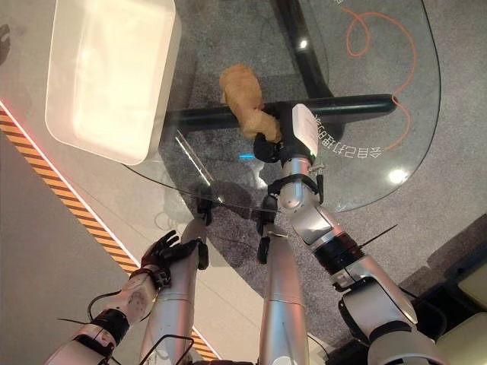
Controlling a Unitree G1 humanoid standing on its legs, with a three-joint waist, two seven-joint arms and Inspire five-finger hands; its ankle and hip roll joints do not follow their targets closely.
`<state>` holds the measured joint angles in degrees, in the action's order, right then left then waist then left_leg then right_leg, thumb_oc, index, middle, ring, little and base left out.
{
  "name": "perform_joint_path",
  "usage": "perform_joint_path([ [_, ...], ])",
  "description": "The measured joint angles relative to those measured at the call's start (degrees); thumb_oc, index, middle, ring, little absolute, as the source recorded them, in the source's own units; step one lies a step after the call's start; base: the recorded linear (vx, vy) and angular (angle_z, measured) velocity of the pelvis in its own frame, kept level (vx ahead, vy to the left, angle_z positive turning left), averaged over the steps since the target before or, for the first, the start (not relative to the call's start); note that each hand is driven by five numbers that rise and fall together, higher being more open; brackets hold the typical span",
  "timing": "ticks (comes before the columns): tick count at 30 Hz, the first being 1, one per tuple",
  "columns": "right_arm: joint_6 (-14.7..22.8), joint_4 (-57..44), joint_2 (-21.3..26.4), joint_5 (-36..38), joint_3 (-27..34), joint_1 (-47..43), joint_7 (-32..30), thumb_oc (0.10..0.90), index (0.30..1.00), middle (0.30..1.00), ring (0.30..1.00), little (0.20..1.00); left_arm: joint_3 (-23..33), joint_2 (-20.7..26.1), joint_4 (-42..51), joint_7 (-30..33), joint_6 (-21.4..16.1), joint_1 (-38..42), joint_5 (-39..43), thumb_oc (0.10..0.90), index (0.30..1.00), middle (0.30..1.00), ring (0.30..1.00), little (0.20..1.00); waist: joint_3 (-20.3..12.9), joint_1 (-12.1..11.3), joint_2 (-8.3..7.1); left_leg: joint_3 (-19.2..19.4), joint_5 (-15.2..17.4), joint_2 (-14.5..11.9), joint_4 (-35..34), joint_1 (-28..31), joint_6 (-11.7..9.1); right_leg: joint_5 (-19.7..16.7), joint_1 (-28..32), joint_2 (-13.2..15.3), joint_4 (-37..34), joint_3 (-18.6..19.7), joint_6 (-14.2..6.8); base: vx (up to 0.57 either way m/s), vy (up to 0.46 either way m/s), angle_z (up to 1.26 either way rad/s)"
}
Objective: Wipe the table with a cloth and put it in the basket.
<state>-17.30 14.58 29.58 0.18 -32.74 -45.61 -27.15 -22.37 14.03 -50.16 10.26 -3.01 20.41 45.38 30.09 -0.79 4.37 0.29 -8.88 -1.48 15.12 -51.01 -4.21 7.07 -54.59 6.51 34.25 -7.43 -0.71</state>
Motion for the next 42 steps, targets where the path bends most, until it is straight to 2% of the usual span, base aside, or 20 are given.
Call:
perform_joint_path([
  [3,0.33,-0.56,0.00,0.05,-1.46,-0.05,2.20,0.100,0.300,0.300,0.300,0.200,-0.02,-0.11,0.31,-0.17,0.07,0.00,0.00,0.800,0.900,0.900,0.900,0.900,0.00,-0.56,0.02,-0.04,0.02,0.02,0.01,0.01,-0.03,0.16,-0.02,0.08,0.19,-0.07,0.12,0.00,-0.001,0.02],
  [9,1.73,-1.16,-0.33,2.11,-9.10,-0.78,7.26,0.100,0.300,0.300,0.300,0.200,-0.57,-0.03,1.43,-0.76,0.19,0.05,0.00,0.800,0.900,0.900,0.900,0.900,0.03,-1.87,0.10,-0.77,-0.01,0.69,-0.04,-0.26,-0.11,0.63,-0.04,0.73,0.60,-0.69,0.28,0.01,-0.007,0.07],
  [22,2.58,-0.90,-0.06,2.83,-8.89,0.49,8.97,0.100,0.300,0.300,0.300,0.200,-1.71,0.44,1.66,-0.98,1.37,0.89,0.00,0.800,0.900,0.900,0.900,0.900,0.05,-1.54,0.09,-1.68,0.61,1.91,2.03,-1.08,-0.09,1.41,0.31,1.77,2.05,-1.54,-0.20,0.01,-0.006,0.05],
  [31,2.98,-0.83,-1.27,5.06,-8.86,3.15,4.72,0.100,0.300,0.300,0.300,0.200,-1.79,0.31,1.21,-0.87,1.50,0.86,-0.01,0.800,0.900,0.900,0.900,0.900,0.11,-1.54,-0.08,-1.82,0.83,1.96,2.08,-0.09,0.16,1.34,1.62,1.78,1.40,-1.62,-0.36,0.01,-0.001,0.00],
  [35,2.98,-0.83,-1.33,5.10,-8.54,3.24,4.66,0.100,0.300,0.300,0.300,0.200,-1.78,0.38,1.21,-0.94,1.47,0.86,-0.01,0.800,0.900,0.900,0.900,0.900,0.11,-1.46,-0.21,-1.82,0.87,1.99,2.14,-0.09,0.21,1.26,1.68,1.79,1.24,-1.59,-0.45,0.00,0.000,0.00],
  [38,2.95,-0.84,-1.33,5.14,-8.21,3.30,4.68,0.100,0.300,0.300,0.300,0.200,-1.76,0.67,1.22,-0.91,1.47,0.86,-0.01,0.800,0.900,0.900,0.900,0.900,0.17,-1.18,-0.55,-1.79,1.00,1.97,2.17,-0.10,0.41,1.14,1.75,1.76,1.02,-1.58,-0.50,0.00,0.000,0.00],
  [42,2.97,-0.83,-2.45,6.73,-6.90,4.47,1.40,0.100,0.300,0.300,0.300,0.200,-1.71,1.18,1.20,-0.93,1.47,0.83,-0.01,0.800,0.900,0.900,0.900,0.900,0.16,-0.56,-1.23,-1.63,1.09,1.98,2.17,-0.09,0.55,0.90,1.98,1.70,0.40,-1.45,-0.70,0.00,0.000,0.00],
])
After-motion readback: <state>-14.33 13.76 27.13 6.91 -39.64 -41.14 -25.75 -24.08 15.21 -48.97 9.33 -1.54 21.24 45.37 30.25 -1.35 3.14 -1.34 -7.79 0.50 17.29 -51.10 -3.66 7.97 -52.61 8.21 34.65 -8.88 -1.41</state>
